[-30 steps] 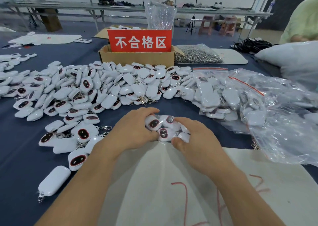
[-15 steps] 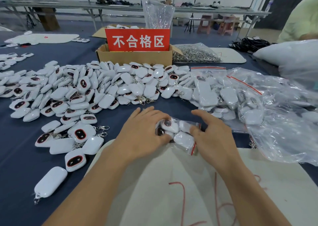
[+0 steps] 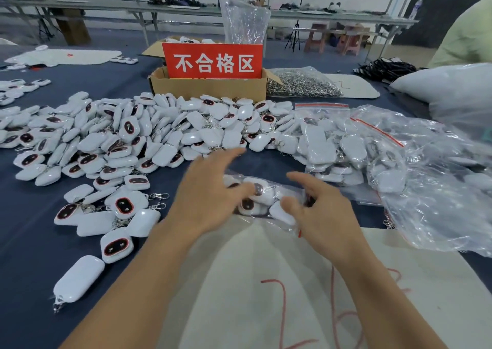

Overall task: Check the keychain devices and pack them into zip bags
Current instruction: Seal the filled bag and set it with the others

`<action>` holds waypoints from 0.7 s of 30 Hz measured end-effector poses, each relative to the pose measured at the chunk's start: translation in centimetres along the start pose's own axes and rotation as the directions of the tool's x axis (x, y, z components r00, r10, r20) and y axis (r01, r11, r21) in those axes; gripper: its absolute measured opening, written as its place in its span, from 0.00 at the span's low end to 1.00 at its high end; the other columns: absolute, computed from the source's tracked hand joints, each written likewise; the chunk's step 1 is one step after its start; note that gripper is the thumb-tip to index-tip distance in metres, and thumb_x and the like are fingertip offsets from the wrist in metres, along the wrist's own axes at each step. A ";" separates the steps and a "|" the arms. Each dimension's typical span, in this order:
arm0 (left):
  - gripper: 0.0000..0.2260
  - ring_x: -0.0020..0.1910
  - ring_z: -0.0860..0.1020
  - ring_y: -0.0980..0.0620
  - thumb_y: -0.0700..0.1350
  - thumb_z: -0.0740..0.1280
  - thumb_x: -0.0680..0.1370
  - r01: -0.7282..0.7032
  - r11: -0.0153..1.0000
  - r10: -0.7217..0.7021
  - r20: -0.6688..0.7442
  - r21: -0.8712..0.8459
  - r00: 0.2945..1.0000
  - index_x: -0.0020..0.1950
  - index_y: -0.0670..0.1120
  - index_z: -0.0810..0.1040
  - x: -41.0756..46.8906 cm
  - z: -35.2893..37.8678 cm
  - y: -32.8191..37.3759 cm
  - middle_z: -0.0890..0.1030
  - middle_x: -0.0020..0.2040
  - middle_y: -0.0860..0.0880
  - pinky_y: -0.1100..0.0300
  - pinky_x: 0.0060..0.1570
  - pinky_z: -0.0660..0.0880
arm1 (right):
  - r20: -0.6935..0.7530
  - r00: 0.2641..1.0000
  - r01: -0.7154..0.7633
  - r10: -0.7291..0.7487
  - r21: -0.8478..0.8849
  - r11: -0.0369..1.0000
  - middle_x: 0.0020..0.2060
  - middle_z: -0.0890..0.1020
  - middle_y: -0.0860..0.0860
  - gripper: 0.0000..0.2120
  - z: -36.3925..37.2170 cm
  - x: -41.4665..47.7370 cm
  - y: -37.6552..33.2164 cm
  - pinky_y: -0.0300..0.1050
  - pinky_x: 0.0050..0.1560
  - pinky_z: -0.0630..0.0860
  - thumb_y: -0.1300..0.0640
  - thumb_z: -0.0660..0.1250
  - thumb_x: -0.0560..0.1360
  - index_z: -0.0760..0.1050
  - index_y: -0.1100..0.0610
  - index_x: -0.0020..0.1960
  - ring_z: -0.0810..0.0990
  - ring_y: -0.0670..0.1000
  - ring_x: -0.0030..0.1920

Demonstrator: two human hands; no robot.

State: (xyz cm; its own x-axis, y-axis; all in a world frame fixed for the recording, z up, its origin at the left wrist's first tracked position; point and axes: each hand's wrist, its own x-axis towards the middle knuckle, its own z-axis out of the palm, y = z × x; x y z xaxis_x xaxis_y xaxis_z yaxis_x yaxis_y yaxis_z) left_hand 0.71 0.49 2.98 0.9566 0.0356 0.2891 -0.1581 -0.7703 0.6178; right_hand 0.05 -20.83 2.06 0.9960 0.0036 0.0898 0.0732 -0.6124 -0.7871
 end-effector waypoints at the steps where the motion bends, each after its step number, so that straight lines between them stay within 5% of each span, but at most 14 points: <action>1: 0.30 0.69 0.68 0.55 0.56 0.70 0.72 0.039 0.999 -0.038 -0.116 0.010 0.992 0.75 0.60 0.71 0.1 -0.9 -0.3 0.75 0.71 0.56 0.49 0.72 0.65 | -0.048 0.999 -0.004 0.007 0.063 0.998 0.39 0.81 0.31 0.21 -0.2 0.1 0.1 0.20 0.43 0.68 0.51 0.72 0.75 0.77 0.36 0.67 0.78 0.28 0.45; 5: 0.26 0.73 0.67 0.44 0.39 0.69 0.73 0.254 0.917 -0.130 -0.371 0.308 0.919 0.72 0.47 0.75 0.5 -4.3 -3.0 0.75 0.72 0.45 0.48 0.76 0.60 | -0.109 0.993 -0.026 0.044 0.158 0.987 0.41 0.83 0.39 0.20 -0.3 0.2 -0.2 0.25 0.43 0.70 0.54 0.70 0.77 0.78 0.39 0.66 0.78 0.28 0.41; 8: 0.30 0.80 0.57 0.42 0.40 0.67 0.75 0.393 0.835 -0.268 -0.339 0.385 0.902 0.78 0.44 0.67 0.6 -4.9 -4.5 0.64 0.79 0.42 0.48 0.79 0.54 | -0.053 0.999 -0.001 0.005 0.092 0.996 0.41 0.81 0.41 0.18 0.5 -0.7 -1.0 0.31 0.46 0.70 0.55 0.70 0.77 0.79 0.41 0.66 0.79 0.37 0.42; 10: 0.33 0.83 0.51 0.41 0.46 0.65 0.79 0.436 0.804 -0.353 -0.264 0.405 0.897 0.82 0.46 0.58 0.7 -4.8 -5.3 0.56 0.83 0.41 0.46 0.80 0.51 | -0.010 0.998 0.060 -0.060 0.022 0.998 0.50 0.80 0.36 0.18 1.3 -1.3 -1.7 0.29 0.52 0.67 0.55 0.70 0.77 0.80 0.41 0.64 0.75 0.37 0.49; 12: 0.35 0.83 0.49 0.42 0.50 0.63 0.82 0.434 0.790 -0.403 -0.165 0.433 0.900 0.85 0.48 0.50 0.7 -4.5 -6.2 0.53 0.84 0.43 0.45 0.81 0.49 | 0.022 0.994 0.108 -0.107 -0.019 0.994 0.60 0.79 0.37 0.19 1.9 -1.8 -2.1 0.22 0.54 0.62 0.57 0.70 0.76 0.80 0.40 0.63 0.72 0.35 0.59; 14: 0.33 0.82 0.55 0.42 0.50 0.62 0.82 0.393 0.800 -0.377 -0.129 0.454 0.917 0.84 0.49 0.52 0.8 -4.1 -6.8 0.61 0.82 0.43 0.46 0.79 0.52 | 0.033 0.993 0.113 -0.112 -0.049 0.992 0.63 0.78 0.38 0.19 2.0 -1.9 -2.3 0.20 0.56 0.58 0.58 0.70 0.76 0.80 0.39 0.62 0.71 0.38 0.65; 16: 0.30 0.77 0.62 0.42 0.48 0.65 0.80 0.365 0.821 -0.313 -0.190 0.439 0.931 0.81 0.49 0.60 1.2 -4.0 -7.1 0.68 0.77 0.44 0.48 0.76 0.57 | 0.020 0.994 0.110 -0.109 -0.057 0.992 0.63 0.78 0.38 0.19 1.9 -1.9 -2.3 0.16 0.53 0.56 0.58 0.71 0.76 0.80 0.39 0.61 0.70 0.37 0.61; 21: 0.30 0.81 0.57 0.47 0.43 0.63 0.81 0.276 0.845 -0.222 -0.168 0.458 0.960 0.82 0.53 0.59 2.0 -3.3 -7.4 0.58 0.83 0.48 0.49 0.80 0.50 | 0.003 0.990 0.144 -0.143 -0.019 0.989 0.60 0.78 0.39 0.18 1.9 -2.3 -2.8 0.13 0.50 0.56 0.60 0.72 0.76 0.79 0.36 0.54 0.68 0.24 0.54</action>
State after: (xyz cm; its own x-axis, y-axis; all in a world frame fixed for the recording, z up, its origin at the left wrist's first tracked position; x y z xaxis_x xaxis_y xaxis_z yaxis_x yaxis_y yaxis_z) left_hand 3.03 8.37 1.35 0.9126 0.3123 0.2638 0.2422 -0.9329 0.2665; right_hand -2.37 -17.58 2.88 0.9753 0.0939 0.1999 0.2143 -0.6208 -0.7541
